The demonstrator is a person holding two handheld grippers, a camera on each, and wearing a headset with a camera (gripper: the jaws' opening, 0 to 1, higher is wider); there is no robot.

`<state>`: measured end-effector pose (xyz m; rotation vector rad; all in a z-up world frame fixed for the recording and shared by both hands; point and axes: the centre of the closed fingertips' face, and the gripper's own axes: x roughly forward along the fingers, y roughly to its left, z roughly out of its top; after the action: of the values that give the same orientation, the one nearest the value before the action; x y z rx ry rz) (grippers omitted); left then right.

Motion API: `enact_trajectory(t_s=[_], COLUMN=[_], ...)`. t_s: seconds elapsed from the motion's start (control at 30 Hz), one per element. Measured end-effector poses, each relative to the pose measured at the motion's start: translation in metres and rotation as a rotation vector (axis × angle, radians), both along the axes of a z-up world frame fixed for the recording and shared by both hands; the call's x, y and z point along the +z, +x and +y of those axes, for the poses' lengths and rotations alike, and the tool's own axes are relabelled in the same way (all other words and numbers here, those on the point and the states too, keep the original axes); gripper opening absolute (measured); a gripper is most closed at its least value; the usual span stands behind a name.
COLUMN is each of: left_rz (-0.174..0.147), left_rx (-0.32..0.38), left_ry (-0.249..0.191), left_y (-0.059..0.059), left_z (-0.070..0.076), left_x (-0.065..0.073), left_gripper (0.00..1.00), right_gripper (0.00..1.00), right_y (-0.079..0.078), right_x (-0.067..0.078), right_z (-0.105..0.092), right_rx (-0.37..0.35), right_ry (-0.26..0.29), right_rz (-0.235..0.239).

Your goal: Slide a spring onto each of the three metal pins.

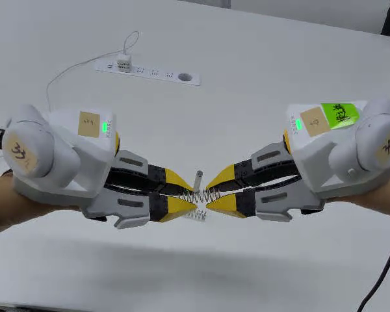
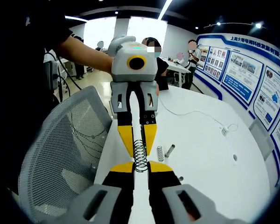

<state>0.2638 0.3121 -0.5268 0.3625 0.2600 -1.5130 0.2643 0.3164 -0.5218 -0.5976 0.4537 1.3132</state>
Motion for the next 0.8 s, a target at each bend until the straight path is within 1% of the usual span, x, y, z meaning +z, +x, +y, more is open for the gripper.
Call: enact_trajectory(t_s=[0.3,0.4,0.5,0.7,0.8], left_rz=[-0.008,-0.011,-0.016,-0.007,-0.005], left_rx=[0.008,0.006,0.005,0.013,0.017], left_ry=[-0.003,-0.001,0.005,-0.004,-0.005], left_y=[0.003,0.002,0.002,0.001,0.001], left_z=[-0.002,-0.002,-0.003,-0.004,-0.004], left_x=[0.001,0.0,-0.001,0.0,0.001], left_gripper=[0.1,0.1,0.1,0.1,0.1], right_gripper=[0.11,0.11,0.11,0.11,0.11], right_y=[-0.001,-0.002,-0.003,-0.003,0.0], right_x=[0.013,0.019,0.021,0.027,0.027], right_z=[0.005,0.01,0.015,0.025,0.026], right_rx=[-0.012,-0.012,-0.006,-0.002,-0.001], right_ry=[0.073,0.109,0.114,0.15,0.152], right_rz=[0.026,0.038,0.033,0.034,0.032])
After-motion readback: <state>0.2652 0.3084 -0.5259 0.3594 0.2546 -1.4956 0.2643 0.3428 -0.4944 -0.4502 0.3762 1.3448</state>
